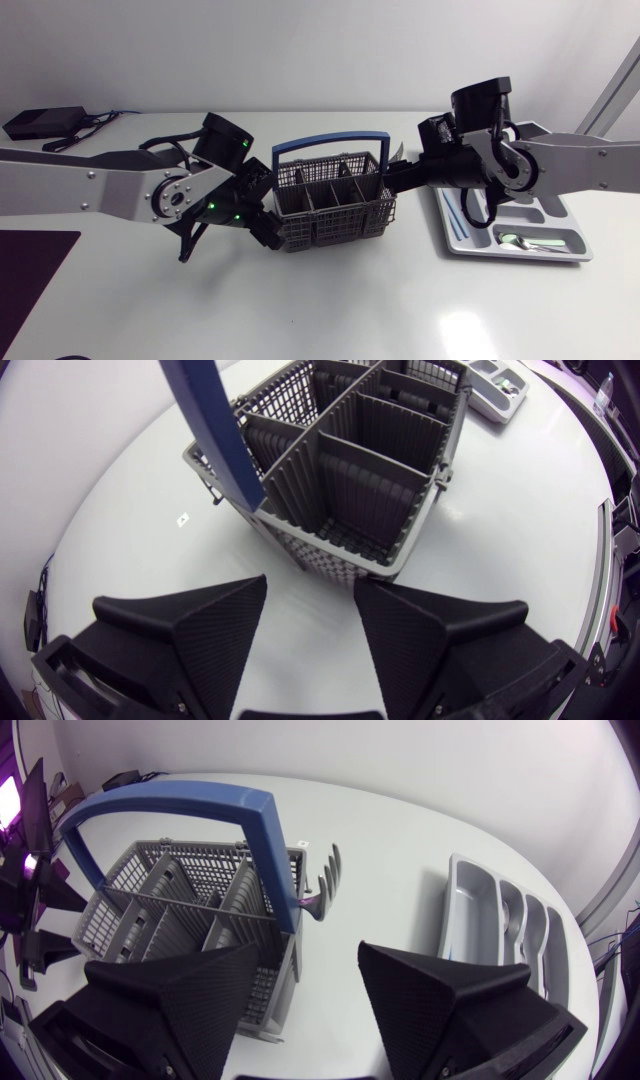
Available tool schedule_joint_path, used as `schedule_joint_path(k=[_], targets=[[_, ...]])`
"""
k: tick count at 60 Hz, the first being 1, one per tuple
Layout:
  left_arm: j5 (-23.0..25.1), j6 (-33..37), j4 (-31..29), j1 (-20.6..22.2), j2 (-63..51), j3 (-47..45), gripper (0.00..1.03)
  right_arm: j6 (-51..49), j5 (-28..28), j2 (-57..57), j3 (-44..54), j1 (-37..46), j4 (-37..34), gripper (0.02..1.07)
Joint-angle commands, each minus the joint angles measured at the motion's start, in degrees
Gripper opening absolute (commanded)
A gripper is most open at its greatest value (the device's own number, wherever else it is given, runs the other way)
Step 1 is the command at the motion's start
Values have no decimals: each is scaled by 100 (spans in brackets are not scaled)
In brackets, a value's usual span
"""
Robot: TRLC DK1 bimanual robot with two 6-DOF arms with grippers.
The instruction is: Unload the cutlery basket into the drawer organizer.
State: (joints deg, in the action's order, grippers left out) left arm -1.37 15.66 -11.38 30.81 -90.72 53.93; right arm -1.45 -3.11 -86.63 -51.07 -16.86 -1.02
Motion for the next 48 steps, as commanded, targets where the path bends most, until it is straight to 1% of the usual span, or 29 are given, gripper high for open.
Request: schedule_joint_path(k=[1,9,28,30,37,41,46,48], targets=[[66,7,57,83,28,-85,63,137,65,-249,-167,95,190,75],[66,7,21,75,160,-129,63,137,153,-425,-272,192,444,75],[66,7,-198,92,661,-260,63,137,259,-680,-474,280,691,74],[66,-2,-207,92,705,-269,63,137,285,-715,-501,271,717,70],[66,-28,-260,154,828,-287,63,137,303,-873,-624,271,770,51],[66,-37,-295,198,898,-296,63,145,311,-970,-659,254,778,46],[66,-63,-313,242,959,-304,63,154,355,-1066,-659,210,849,46],[66,-72,-321,250,977,-304,63,163,373,-1093,-641,201,901,41]])
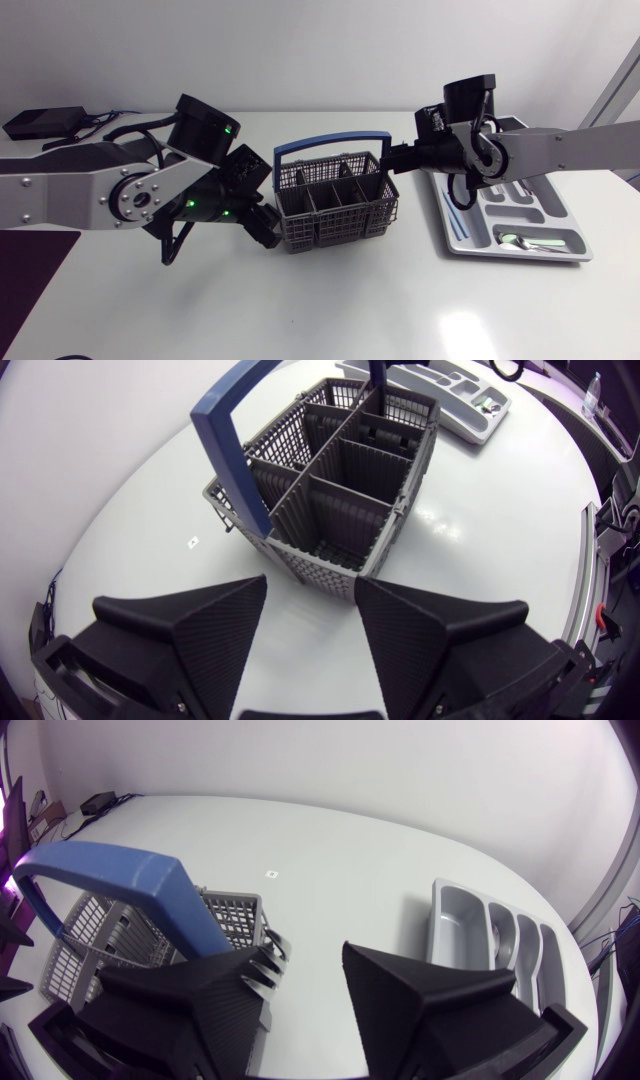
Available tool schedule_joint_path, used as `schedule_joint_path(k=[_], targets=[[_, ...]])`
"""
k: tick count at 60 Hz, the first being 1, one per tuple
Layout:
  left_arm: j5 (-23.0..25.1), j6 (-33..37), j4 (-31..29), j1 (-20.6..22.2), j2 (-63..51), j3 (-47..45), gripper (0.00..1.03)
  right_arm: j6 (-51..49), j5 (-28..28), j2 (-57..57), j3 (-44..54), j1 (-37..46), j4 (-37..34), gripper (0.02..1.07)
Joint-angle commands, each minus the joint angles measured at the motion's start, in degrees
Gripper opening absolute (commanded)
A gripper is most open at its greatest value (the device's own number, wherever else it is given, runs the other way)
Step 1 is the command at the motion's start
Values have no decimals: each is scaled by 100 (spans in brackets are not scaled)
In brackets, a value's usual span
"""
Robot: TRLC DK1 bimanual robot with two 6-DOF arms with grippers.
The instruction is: Unload the cutlery basket into the drawer organizer.
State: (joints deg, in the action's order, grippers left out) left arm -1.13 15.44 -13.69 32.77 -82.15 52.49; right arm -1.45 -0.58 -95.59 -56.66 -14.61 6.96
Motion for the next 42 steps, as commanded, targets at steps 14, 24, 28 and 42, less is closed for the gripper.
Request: schedule_joint_path(k=[14,24,28,42], targets=[[42,-120,-98,168,138,-186,63,154,111,-214,-20,-59,315,9],[42,-129,-98,265,138,-186,63,163,67,32,94,-51,420,8],[42,-129,-98,308,138,-186,63,163,58,164,147,-68,420,8],[25,-164,-116,396,138,-178,63,154,-39,673,121,-165,77,8]])
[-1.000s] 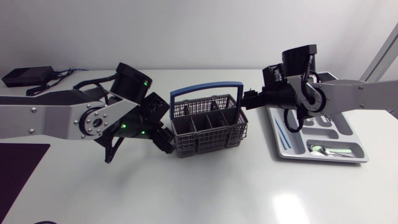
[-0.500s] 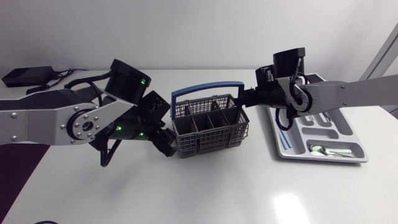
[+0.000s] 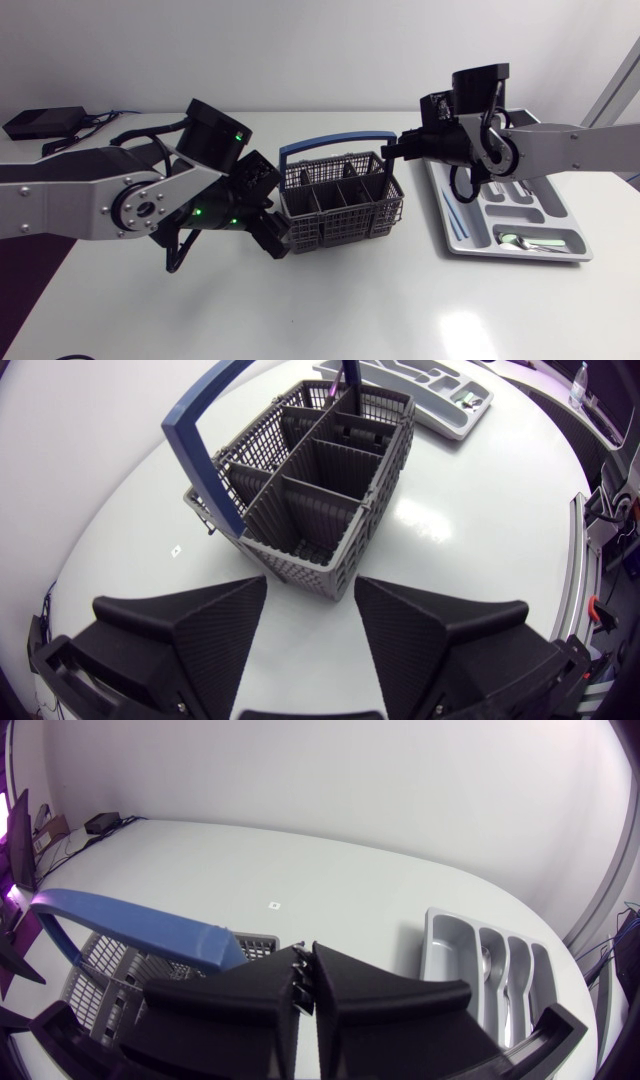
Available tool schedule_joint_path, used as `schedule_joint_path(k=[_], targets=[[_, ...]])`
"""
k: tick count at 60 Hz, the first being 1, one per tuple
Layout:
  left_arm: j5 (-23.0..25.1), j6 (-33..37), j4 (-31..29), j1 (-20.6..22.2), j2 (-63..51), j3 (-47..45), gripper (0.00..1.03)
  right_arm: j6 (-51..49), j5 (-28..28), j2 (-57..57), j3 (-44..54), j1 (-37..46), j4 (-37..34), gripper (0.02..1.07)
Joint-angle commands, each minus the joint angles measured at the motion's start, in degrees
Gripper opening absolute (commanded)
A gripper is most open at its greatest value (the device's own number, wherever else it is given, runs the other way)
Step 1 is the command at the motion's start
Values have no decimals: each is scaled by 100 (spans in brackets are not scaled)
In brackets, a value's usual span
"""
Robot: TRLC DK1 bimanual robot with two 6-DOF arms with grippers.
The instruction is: Unload the cutlery basket into the drawer organizer.
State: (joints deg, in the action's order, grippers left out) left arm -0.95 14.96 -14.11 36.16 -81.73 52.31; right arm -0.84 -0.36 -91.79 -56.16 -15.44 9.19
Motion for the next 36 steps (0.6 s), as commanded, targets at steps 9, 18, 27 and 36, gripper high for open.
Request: schedule_joint_path(k=[9,18,27,36], targets=[[-10,-116,-118,84,96,-134,63,58,-87,768,-9,-152,-576,8],[-28,-116,-127,154,96,-72,63,-48,-34,1242,-35,-161,-849,8],[-81,-116,-110,286,70,16,63,-267,-8,1682,0,-47,-1016,8],[-151,-72,-101,365,70,165,63,-505,-17,2130,123,208,-1095,8]])
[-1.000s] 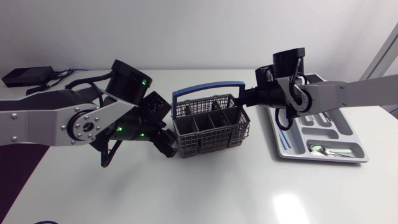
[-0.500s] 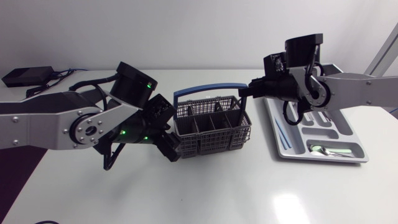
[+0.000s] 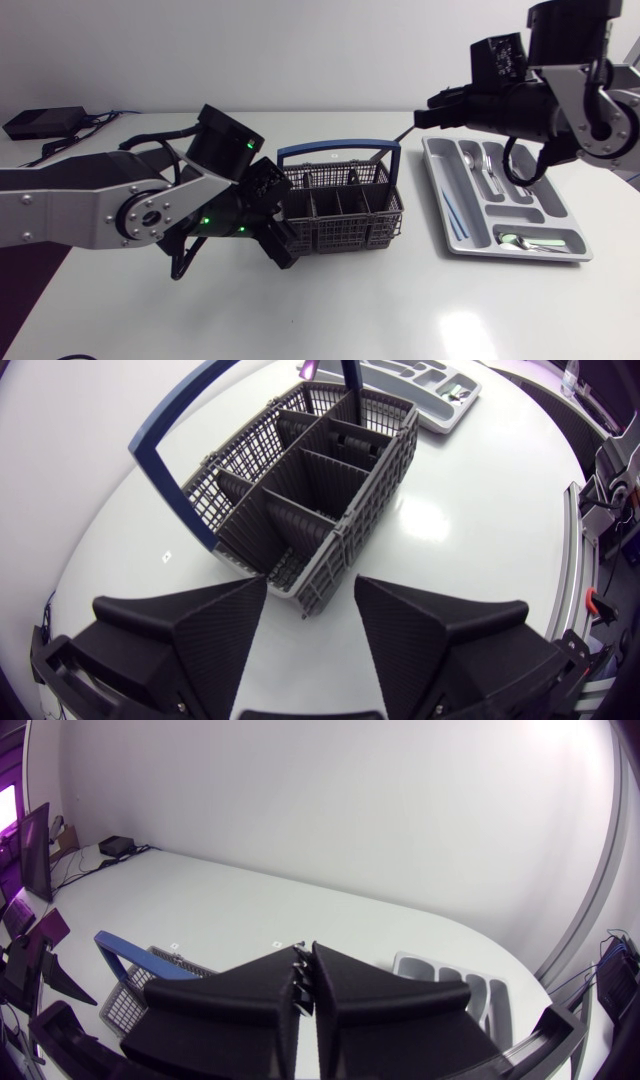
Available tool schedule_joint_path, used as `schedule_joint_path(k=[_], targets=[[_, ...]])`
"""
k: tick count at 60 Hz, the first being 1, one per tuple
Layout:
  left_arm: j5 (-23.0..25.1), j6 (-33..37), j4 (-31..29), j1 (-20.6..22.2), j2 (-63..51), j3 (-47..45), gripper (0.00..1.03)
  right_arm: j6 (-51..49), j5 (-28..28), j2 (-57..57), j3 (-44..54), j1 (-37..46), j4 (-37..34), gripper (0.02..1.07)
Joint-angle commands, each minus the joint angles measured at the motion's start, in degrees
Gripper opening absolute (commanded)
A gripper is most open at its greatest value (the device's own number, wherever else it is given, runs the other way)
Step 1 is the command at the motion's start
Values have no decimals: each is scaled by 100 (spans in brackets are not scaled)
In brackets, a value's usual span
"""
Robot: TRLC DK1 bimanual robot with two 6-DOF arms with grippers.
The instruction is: Unload the cutlery basket into the drawer organizer.
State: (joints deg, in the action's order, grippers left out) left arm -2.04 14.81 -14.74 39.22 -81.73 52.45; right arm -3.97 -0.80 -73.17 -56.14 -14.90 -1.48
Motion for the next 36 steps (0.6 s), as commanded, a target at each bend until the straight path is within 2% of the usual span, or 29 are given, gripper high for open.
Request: schedule_joint_path(k=[1,21,30,36], targets=[[-42,-48,-29,68,70,169,63,-227,18,329,138,189,-28,8],[-42,339,349,314,149,644,63,-377,-729,1331,420,1147,-424,8],[2,637,420,481,70,846,63,-509,-1370,1850,622,1542,-784,8],[231,769,367,543,8,908,63,-658,-1766,2140,806,1718,-995,8]])
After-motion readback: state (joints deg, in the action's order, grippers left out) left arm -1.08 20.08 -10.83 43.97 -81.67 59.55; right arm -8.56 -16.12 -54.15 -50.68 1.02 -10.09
